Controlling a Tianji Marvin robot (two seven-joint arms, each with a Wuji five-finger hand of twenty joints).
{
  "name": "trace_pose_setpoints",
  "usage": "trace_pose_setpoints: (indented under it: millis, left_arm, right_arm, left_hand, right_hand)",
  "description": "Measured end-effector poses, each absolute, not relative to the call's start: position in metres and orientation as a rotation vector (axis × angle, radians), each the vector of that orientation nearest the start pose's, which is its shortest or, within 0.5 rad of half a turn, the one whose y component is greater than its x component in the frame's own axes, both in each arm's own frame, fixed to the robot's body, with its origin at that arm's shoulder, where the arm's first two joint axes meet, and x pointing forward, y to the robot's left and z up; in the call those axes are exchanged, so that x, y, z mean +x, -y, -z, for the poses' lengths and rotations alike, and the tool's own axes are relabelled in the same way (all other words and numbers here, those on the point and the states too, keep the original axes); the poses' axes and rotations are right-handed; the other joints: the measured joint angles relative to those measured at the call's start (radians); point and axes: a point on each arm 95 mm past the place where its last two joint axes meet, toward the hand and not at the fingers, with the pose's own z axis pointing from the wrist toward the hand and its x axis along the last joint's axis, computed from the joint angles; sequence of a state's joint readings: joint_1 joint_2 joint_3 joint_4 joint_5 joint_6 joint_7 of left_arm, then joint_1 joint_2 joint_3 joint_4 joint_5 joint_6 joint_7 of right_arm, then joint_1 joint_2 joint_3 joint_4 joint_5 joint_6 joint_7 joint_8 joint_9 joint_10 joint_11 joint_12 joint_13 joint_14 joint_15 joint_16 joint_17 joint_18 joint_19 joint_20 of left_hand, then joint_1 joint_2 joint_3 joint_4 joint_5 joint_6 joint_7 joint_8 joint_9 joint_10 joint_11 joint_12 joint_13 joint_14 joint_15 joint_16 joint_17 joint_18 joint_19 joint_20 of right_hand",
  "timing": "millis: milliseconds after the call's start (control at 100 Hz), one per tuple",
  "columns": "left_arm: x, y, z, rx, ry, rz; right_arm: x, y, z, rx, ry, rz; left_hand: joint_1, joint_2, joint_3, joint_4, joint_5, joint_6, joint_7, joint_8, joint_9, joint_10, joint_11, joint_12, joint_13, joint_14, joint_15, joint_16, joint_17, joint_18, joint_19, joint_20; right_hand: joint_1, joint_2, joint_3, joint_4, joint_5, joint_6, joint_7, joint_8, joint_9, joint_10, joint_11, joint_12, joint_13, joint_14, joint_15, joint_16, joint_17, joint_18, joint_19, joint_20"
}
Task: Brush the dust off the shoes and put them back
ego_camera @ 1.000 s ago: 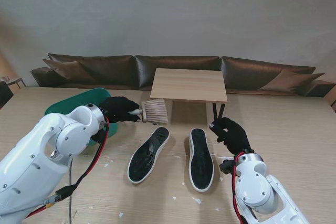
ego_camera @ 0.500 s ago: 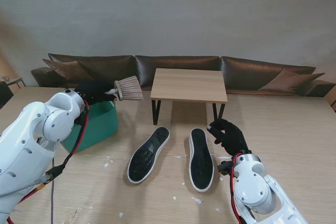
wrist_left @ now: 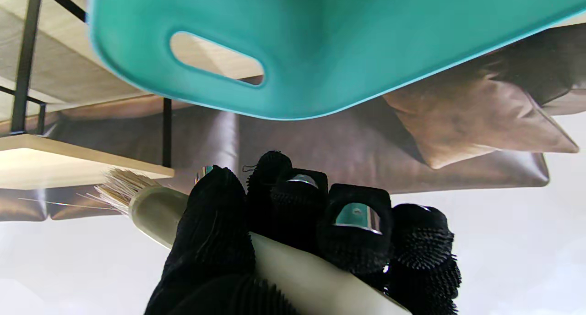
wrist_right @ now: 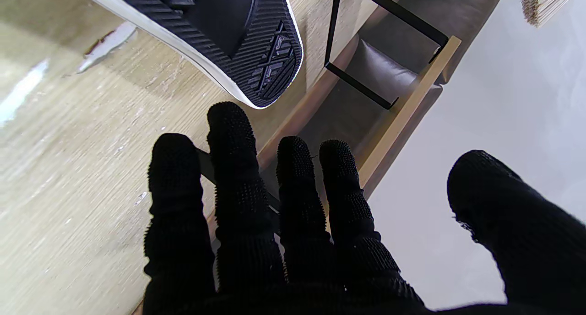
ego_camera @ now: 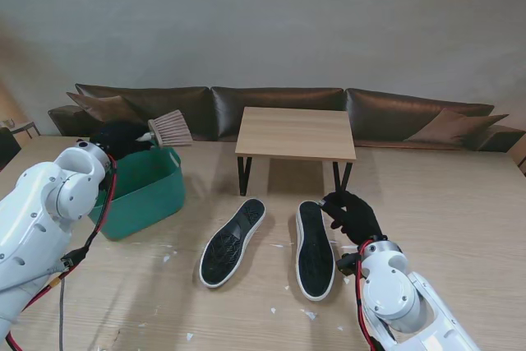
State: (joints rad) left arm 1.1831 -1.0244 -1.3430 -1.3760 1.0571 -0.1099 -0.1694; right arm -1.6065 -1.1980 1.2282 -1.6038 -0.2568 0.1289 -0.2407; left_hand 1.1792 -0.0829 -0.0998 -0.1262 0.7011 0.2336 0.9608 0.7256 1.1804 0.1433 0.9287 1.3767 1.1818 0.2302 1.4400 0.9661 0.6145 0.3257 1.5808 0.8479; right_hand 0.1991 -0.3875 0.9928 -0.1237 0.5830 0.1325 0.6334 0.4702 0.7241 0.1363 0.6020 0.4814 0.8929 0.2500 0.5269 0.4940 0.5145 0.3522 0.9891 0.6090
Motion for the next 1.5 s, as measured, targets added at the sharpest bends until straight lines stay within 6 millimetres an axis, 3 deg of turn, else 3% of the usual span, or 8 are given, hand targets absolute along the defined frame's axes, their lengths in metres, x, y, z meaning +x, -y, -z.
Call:
trace_pose_setpoints:
  millis: [480, 860, 970, 1090, 1190, 1210, 1250, 1500]
  left_arm:
    - [0.518, -0.144, 0.239, -1.163, -1.381, 1.133]
    - [0.511, -0.159, 0.251, -1.184, -1.399, 1.057]
    - [0.508, -0.161, 0.254, -1.190, -1.400, 1.043]
    - [0.505, -0.163, 0.259, -1.193, -1.425, 1.008]
    - [0.504, -0.164, 0.261, -1.198, -1.426, 0.989]
    - [0.504, -0.164, 0.262, -1.201, -1.424, 0.987]
    - [0.504, -0.165, 0.262, -1.208, -1.419, 0.987]
    - [0.503, -0.165, 0.263, -1.195, -1.418, 0.981]
  right_arm:
    - [0.396, -0.004, 0.340, -2.496, 0.919, 2.295]
    - [0.395, -0.005, 0.343, -2.490, 0.931, 2.276]
    - [0.395, -0.006, 0.344, -2.489, 0.932, 2.272]
    - [0.395, -0.006, 0.345, -2.488, 0.933, 2.270]
    - [0.395, -0.006, 0.345, -2.486, 0.934, 2.269]
    - [0.395, -0.006, 0.346, -2.486, 0.934, 2.269]
    - [0.395, -0.006, 0.346, -2.486, 0.935, 2.268]
    - [0.395, -0.006, 0.346, -2.486, 0.935, 2.264]
  left_hand:
    - [0.000, 0.000, 0.004, 0.000, 0.000, 0.004, -0.008, -0.009, 0.000, 0.008, -0.018, -0.002, -0.002, 0.011, -0.017, 0.000, -0.014, 0.014, 0.000, 0.001]
    - [0.000, 0.000, 0.011, 0.000, 0.000, 0.005, -0.020, -0.017, -0.015, 0.025, -0.113, -0.069, -0.005, 0.028, -0.133, -0.012, -0.050, 0.027, -0.040, -0.001]
    - [0.000, 0.000, 0.012, 0.000, 0.000, 0.005, -0.028, -0.024, -0.029, 0.035, -0.170, -0.121, -0.034, 0.046, -0.198, -0.023, -0.074, 0.038, -0.069, -0.003]
    - [0.000, 0.000, 0.015, 0.000, 0.000, 0.001, -0.048, -0.034, -0.055, 0.053, -0.343, -0.303, -0.087, 0.069, -0.343, -0.057, -0.115, 0.043, -0.116, -0.015]
    - [0.010, -0.018, 0.027, 0.000, 0.000, 0.000, -0.061, -0.042, -0.080, 0.065, -0.401, -0.397, -0.126, 0.080, -0.425, -0.077, -0.139, 0.043, -0.127, -0.016]
    - [0.018, -0.025, 0.035, 0.019, 0.000, 0.000, -0.070, -0.046, -0.096, 0.070, -0.425, -0.425, -0.139, 0.085, -0.456, -0.086, -0.149, 0.043, -0.132, -0.016]
    - [0.026, -0.042, 0.040, 0.019, -0.001, -0.005, -0.079, -0.053, -0.108, 0.073, -0.458, -0.460, -0.161, 0.093, -0.483, -0.092, -0.158, 0.043, -0.142, -0.016]
    - [0.018, -0.085, 0.067, 0.038, -0.012, -0.019, -0.110, -0.064, -0.144, 0.079, -0.482, -0.504, -0.163, 0.093, -0.510, -0.101, -0.164, 0.043, -0.151, -0.016]
  right_hand:
    - [0.000, 0.000, 0.000, 0.000, 0.000, 0.000, 0.000, 0.000, 0.000, 0.000, 0.000, 0.000, 0.000, 0.000, 0.000, 0.000, 0.000, 0.000, 0.000, 0.000]
    - [0.000, 0.000, 0.000, 0.000, 0.000, 0.000, 0.000, 0.000, 0.000, 0.000, 0.000, 0.000, 0.000, 0.000, 0.000, 0.000, 0.000, 0.000, 0.000, 0.000]
    - [0.000, 0.000, 0.000, 0.000, 0.000, 0.000, 0.000, 0.000, 0.000, 0.000, 0.000, 0.000, 0.000, 0.000, 0.000, 0.000, 0.000, 0.000, 0.000, 0.000]
    - [0.000, 0.000, 0.000, 0.000, 0.000, 0.000, 0.000, 0.000, 0.000, 0.000, 0.000, 0.000, -0.001, 0.000, 0.000, 0.000, 0.000, 0.000, 0.000, 0.000]
    - [0.000, 0.000, 0.000, 0.000, 0.000, 0.000, 0.000, 0.000, 0.000, 0.000, 0.000, 0.000, -0.001, 0.000, 0.000, 0.000, 0.000, 0.000, 0.000, 0.000]
    - [0.000, 0.000, 0.000, 0.000, 0.000, 0.000, 0.000, 0.000, 0.000, 0.000, 0.000, 0.000, -0.001, 0.000, 0.000, 0.000, 0.000, 0.000, 0.000, 0.000]
    - [0.000, 0.000, 0.000, 0.000, 0.000, 0.000, 0.000, 0.000, 0.000, 0.000, 0.000, 0.000, -0.001, 0.000, 0.000, 0.000, 0.000, 0.000, 0.000, 0.000]
    - [0.000, 0.000, 0.000, 0.000, 0.000, 0.000, 0.000, 0.000, 0.000, 0.000, 0.000, 0.000, -0.001, 0.000, 0.000, 0.000, 0.000, 0.000, -0.001, 0.000]
